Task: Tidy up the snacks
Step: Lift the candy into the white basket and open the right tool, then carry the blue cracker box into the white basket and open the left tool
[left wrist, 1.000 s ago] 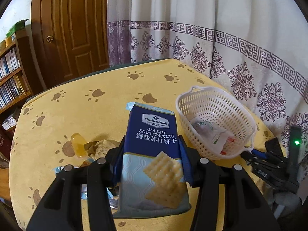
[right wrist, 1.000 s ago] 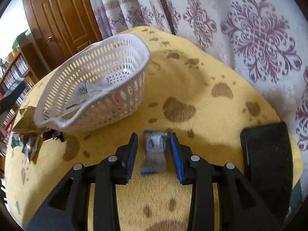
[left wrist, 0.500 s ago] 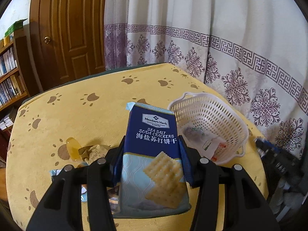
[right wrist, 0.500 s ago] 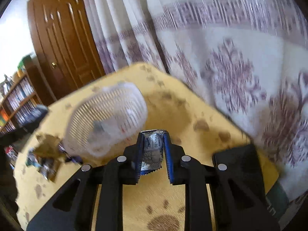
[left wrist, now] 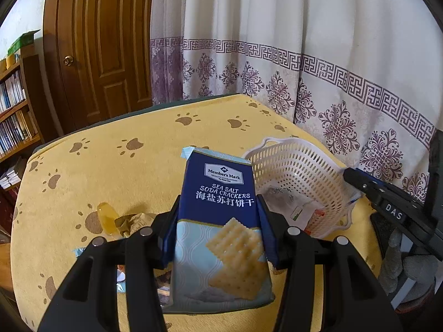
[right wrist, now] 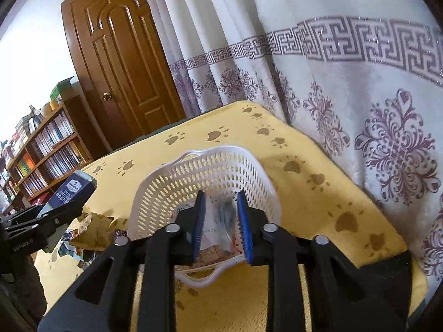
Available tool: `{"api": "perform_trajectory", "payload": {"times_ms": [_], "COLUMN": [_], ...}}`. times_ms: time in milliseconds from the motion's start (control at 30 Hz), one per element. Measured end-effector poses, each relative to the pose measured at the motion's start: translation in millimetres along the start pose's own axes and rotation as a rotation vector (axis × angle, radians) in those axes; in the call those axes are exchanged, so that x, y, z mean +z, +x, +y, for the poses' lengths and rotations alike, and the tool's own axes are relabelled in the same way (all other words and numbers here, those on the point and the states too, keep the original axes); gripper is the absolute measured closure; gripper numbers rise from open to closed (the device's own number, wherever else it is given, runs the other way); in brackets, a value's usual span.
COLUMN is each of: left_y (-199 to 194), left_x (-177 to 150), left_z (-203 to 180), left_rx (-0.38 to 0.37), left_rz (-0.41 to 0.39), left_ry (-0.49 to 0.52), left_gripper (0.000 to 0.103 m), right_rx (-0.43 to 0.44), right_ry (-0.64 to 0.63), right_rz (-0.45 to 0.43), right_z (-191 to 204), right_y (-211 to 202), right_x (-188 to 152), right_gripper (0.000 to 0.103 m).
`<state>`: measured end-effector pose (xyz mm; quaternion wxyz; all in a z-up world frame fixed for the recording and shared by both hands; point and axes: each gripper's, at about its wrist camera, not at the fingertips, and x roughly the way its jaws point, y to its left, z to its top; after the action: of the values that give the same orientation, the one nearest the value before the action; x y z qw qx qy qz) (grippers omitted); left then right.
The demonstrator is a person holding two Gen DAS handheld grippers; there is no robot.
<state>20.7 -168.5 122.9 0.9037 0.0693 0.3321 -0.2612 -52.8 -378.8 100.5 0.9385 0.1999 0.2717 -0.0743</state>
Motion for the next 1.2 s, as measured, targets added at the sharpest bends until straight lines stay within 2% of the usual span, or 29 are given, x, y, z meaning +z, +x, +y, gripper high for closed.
{"api": "perform_trajectory", "payload": {"times_ms": [33, 300, 433, 600, 733, 833, 867, 900, 1033, 1200], "left_y": [1.0, 8.5, 14.5, 27.7, 43.3, 57.0, 61.7, 65.7, 72.9, 61.9], "left_x": [0.3, 5.0, 11.3, 22.3, 33.3, 40.5, 42.5, 43.8, 43.3, 39.2], "left_z": [0.3, -7.1, -17.8, -40.7, -65.0, -77.8, -80.5, -80.9, -61.0, -38.0], "left_rx": [0.0, -0.013, -0.047, -0.107, -0.182, -0.236, -0.236, -0.226, -0.229, -0.182], "left_rz": [0.001, 0.006, 0.009, 0.015, 0.016, 0.009, 0.004, 0.002, 0.026, 0.008], "left_ry": [-0.001, 0.004, 0.011, 0.041, 0.063, 0.063, 0.062, 0.058, -0.025, -0.06], "left_gripper": [0.053, 0.053, 0.053, 0.052, 0.052, 0.046, 0.034, 0.029, 0.027, 0.027], "right_rx": [-0.004, -0.05, -0.064, -0.056, -0.05, -0.045, -0.043, -0.041, -0.036, -0.024], "right_ry": [0.012, 0.045, 0.064, 0.099, 0.11, 0.113, 0.113, 0.113, 0.119, 0.128], "right_rz": [-0.007, -0.058, -0.061, -0.052, -0.041, -0.028, -0.023, -0.021, -0.014, -0.014], "right_z": [-2.3, -18.0, -23.4, -29.4, -31.4, -31.1, -30.5, -30.6, -31.1, -26.5], "right_y": [-0.5, -20.9, -27.5, -30.4, -29.5, -27.5, -27.0, -27.0, -26.4, -27.6], "right_x": [-2.1, -21.4, -33.1, -42.5, -47.8, -51.0, -52.7, -53.4, -56.1, -57.5], "right_gripper": [0.059, 0.058, 0.058, 0.058, 0.058, 0.058, 0.058, 0.058, 0.058, 0.058]}}
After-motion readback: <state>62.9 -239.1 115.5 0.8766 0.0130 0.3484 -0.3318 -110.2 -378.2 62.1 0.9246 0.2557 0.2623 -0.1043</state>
